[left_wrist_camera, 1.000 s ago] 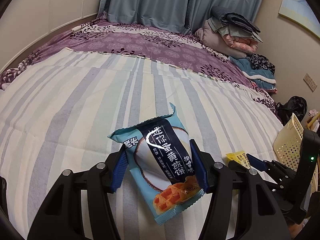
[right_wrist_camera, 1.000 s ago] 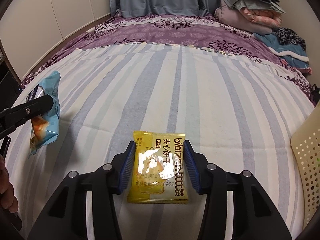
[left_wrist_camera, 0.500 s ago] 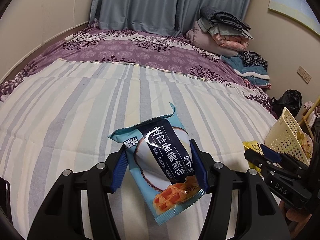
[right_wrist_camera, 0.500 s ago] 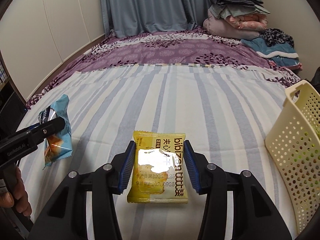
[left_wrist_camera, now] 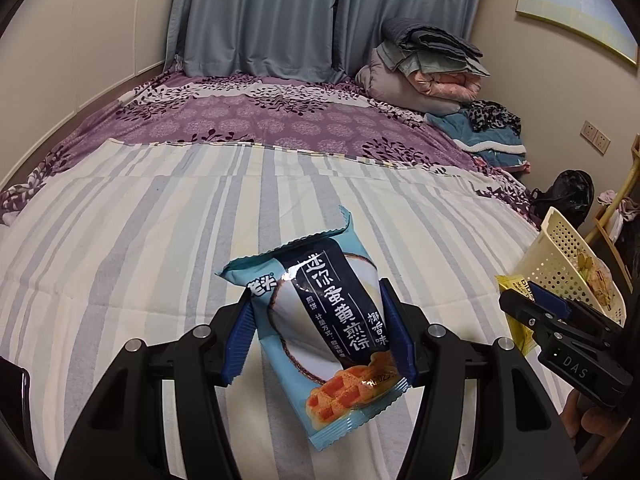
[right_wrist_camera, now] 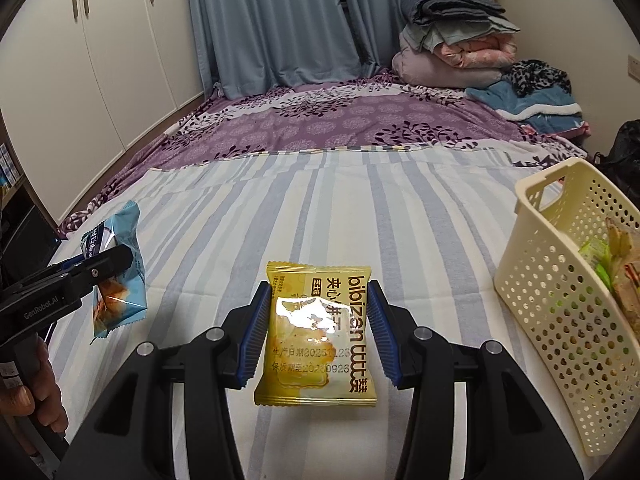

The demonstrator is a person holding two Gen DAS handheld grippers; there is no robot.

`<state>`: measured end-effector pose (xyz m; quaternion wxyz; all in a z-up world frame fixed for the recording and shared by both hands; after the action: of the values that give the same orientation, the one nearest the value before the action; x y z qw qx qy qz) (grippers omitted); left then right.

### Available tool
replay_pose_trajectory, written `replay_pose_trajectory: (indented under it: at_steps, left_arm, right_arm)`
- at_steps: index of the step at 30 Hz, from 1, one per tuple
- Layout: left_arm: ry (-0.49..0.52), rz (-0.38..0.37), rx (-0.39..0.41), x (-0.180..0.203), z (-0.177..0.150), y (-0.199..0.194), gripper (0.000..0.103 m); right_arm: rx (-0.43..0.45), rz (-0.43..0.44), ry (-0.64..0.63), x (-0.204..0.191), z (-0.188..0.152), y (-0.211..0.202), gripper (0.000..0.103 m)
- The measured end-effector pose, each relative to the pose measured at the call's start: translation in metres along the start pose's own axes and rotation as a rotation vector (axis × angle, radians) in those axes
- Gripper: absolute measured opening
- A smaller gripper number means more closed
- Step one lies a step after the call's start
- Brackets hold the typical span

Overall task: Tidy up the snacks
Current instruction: 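Carry the yellow packet into the basket and open the right tool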

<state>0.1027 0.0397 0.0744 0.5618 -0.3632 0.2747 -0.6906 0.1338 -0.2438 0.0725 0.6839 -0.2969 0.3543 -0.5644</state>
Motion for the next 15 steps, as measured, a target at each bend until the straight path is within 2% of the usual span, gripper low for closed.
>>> replay_pose_trajectory:
  at_steps: [15]
  left_arm:
    - [0.075,-0.013,0.03,0.036,0.003,-0.02,0.059]
  right_arm:
    - [0.086,-0.013,0.065,0.036,0.001,-0.041,0.048]
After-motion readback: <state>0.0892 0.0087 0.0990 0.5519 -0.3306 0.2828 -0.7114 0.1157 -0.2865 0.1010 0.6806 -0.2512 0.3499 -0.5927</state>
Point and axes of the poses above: each gripper's, at about its wrist camera, not at the fingertips, and y roughly the way its jaws point, x to its right, z to its top, the point moved 3 cm from there along y, roughly the way its jaws point, and after that the axes turned 9 degrees about -x, right-handed, at the moved point
